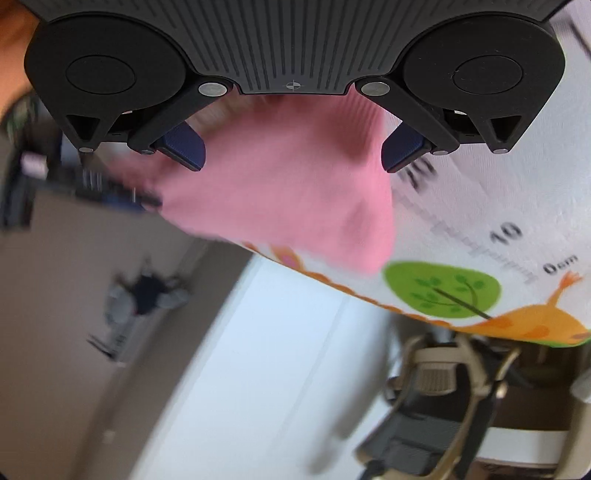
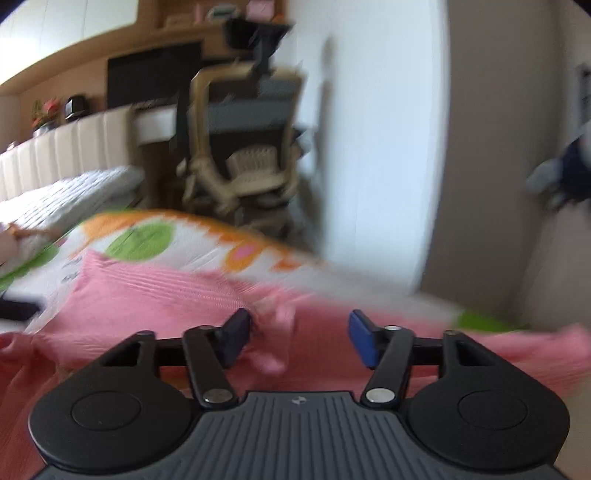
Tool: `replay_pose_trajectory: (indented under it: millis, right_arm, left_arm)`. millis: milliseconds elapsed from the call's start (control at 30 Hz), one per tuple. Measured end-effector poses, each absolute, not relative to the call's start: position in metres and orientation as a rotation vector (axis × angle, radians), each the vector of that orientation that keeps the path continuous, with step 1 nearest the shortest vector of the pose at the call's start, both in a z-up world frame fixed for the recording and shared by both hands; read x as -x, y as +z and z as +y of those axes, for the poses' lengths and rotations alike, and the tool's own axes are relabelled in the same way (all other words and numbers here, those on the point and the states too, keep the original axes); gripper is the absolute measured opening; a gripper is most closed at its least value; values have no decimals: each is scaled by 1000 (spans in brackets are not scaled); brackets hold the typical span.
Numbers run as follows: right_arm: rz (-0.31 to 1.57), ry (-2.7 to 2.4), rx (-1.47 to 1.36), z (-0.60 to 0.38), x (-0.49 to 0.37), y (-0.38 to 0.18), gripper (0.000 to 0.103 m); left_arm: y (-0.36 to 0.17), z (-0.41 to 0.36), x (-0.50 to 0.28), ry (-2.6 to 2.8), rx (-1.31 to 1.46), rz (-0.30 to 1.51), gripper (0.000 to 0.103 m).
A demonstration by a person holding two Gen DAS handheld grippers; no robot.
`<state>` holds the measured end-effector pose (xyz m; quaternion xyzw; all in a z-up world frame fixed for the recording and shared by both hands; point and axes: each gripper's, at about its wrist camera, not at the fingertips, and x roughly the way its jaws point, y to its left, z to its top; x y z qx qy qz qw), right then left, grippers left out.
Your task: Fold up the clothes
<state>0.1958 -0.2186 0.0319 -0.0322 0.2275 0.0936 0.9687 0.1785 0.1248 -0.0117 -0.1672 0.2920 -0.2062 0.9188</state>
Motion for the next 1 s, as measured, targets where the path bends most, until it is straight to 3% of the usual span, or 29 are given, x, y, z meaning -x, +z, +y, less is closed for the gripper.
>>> replay_pose_trajectory:
  millis: [233, 600, 633, 667, 700, 867, 1000]
  right_arm:
    - [424, -112, -111, -323, -186, 59, 61]
    - [557, -209, -375, -373, -225, -12, 61]
    - [585, -193, -408, -375, -232, -19, 55]
    - [602, -186, -428, -377, -238, -23, 30]
    - [588, -198, -400, -371, -239, -17, 16]
    - [282, 8, -106, -287, -206, 89, 11]
    - [205, 305, 58, -189, -188, 141, 11]
  left_arm:
    - [-30, 107, -159, -405, 236, 642, 103]
    - [-31, 105, -157, -377, 226, 651, 103]
    - [-31, 105, -157, -378, 227, 651, 103]
    - [-31, 105, -158, -379, 225, 655, 103]
    - [-31, 104, -158, -381, 218, 660, 103]
    - [-31, 96, -160, -374, 165, 675, 103]
    - [-31, 95, -160, -370, 151, 676, 103]
